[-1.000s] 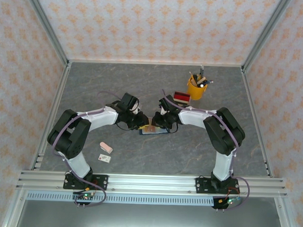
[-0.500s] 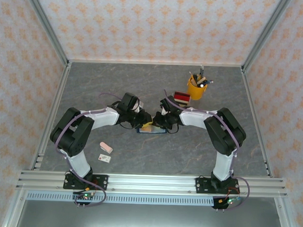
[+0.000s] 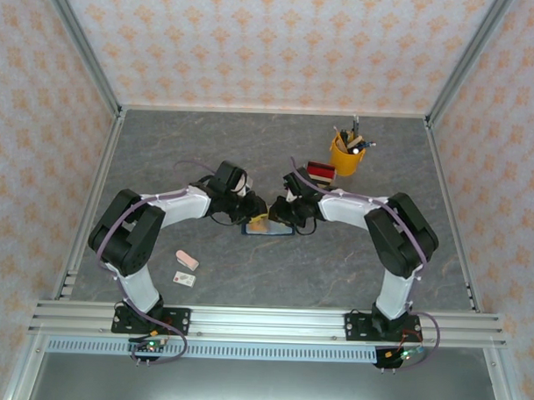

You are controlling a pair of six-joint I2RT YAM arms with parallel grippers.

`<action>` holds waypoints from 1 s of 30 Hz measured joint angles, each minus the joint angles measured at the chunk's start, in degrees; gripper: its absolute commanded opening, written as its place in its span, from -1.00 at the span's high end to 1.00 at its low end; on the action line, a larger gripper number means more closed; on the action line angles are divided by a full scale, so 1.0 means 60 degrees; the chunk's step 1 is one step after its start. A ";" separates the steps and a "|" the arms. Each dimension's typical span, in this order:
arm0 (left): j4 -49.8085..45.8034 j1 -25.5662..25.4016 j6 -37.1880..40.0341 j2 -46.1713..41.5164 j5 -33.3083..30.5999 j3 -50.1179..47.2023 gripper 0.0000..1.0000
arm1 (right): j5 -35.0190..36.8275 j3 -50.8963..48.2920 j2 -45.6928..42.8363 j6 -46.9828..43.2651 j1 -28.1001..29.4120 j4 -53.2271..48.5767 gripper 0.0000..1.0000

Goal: Take the credit cards out of the card holder

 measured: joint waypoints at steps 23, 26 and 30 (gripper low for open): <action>0.0441 -0.0750 -0.0342 0.0299 0.0273 0.0659 0.21 | 0.4291 -0.1239 -0.4306 -0.0007 0.0106 -0.0849 -0.07; 0.0379 -0.0739 -0.0364 0.0302 0.0182 0.0659 0.21 | 0.4419 -0.1239 -0.4371 -0.0025 0.0106 -0.0856 -0.06; 0.0160 -0.0608 -0.0364 0.0288 -0.0204 0.0645 0.28 | 0.4302 -0.1239 -0.4309 -0.0102 0.0106 -0.0892 0.06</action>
